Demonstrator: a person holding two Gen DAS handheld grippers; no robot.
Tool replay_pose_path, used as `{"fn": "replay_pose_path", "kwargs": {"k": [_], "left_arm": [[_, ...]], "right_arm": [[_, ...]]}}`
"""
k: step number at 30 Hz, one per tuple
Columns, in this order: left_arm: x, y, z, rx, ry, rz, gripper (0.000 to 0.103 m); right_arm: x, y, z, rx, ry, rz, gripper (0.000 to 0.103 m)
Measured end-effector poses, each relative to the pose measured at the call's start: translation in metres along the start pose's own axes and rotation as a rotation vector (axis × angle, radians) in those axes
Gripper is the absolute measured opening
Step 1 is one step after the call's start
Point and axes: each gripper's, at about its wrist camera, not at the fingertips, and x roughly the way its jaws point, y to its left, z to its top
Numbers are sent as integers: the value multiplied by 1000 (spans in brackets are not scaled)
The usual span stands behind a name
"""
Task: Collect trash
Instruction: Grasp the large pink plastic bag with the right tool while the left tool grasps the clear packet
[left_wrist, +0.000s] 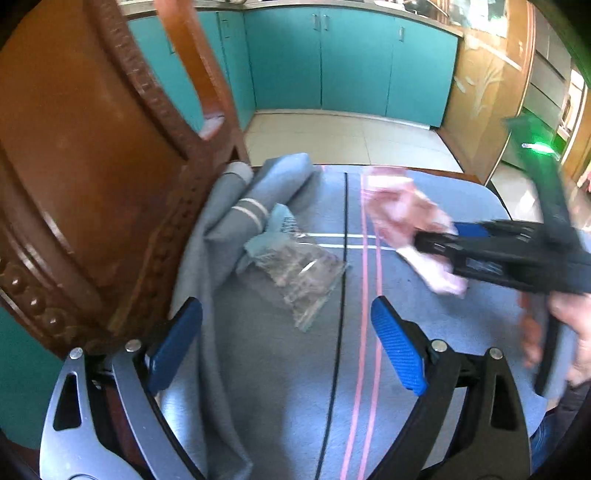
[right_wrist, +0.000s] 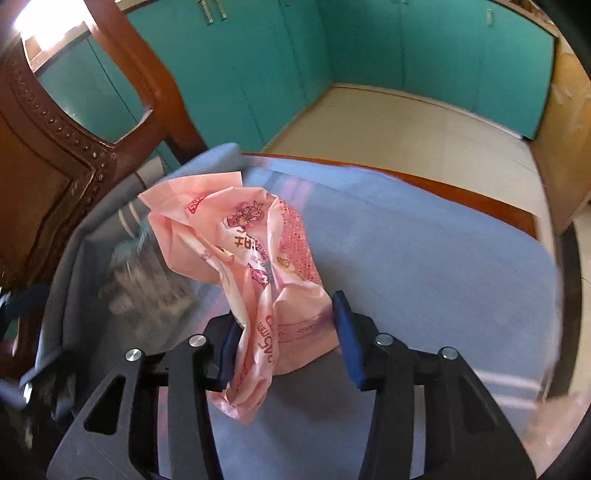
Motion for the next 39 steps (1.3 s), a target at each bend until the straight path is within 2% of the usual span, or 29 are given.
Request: {"fn": "replay_pose_path", "kwargs": {"k": [3,6,10,13,14,15,16,17,18,19,21,26,28,31,32,33,34,39], "left_arm": [[13,-5,11,-27,36,-44,92],[39,-2,30,-121,83,-108,92],[72,-8,40,-111,118,-12,92],[93,-15,42,-98,162,10,92],[97,-16,42,-91,167,19,88],[102,-20,41,-72,173,28,79],[105,-22,41,-57,172,29,76],[105,-24,40,-45,169,28,55],[106,-28,38,-21,179,21,44],[104,-32,37,2,172,6,38],[98,-38,33,28,164,-20,38],[78,-51,18,82,145,-163,36],[63,-57,7,140,146,-272,36],[44,-66,-3,228,126,-377,37],[43,-67,-4,235,122,-391,42],[40,-66,-6,239,118,-402,57],[40,-65,-7,240,116,-401,62],[42,-49,-14,211,128,-331,72]], "right_arm": [[-29,-13,-20,4,-8,14,47],[-58,-19,-42,-4,-43,30,47],[-82,-21,-65,-2,-82,66,47],[-86,-16,-76,-21,-101,38,47],[-87,-18,-80,-16,-100,37,47],[-86,-18,-84,-12,-98,41,47],[-85,-19,-86,-7,-94,40,47],[-85,-21,-87,-7,-93,30,47],[-84,-22,-87,-9,-91,13,47],[-87,-24,-89,-9,-91,4,47],[-89,-27,-90,4,-96,-2,47],[-97,-33,-93,33,-118,-36,47],[-97,-36,-92,46,-122,-42,47],[-94,-38,-91,61,-117,-58,48],[-92,-39,-91,65,-113,-61,49],[-91,-39,-91,67,-109,-63,51],[-89,-38,-91,68,-107,-68,54],[-82,-34,-91,49,-98,-103,64]]}}
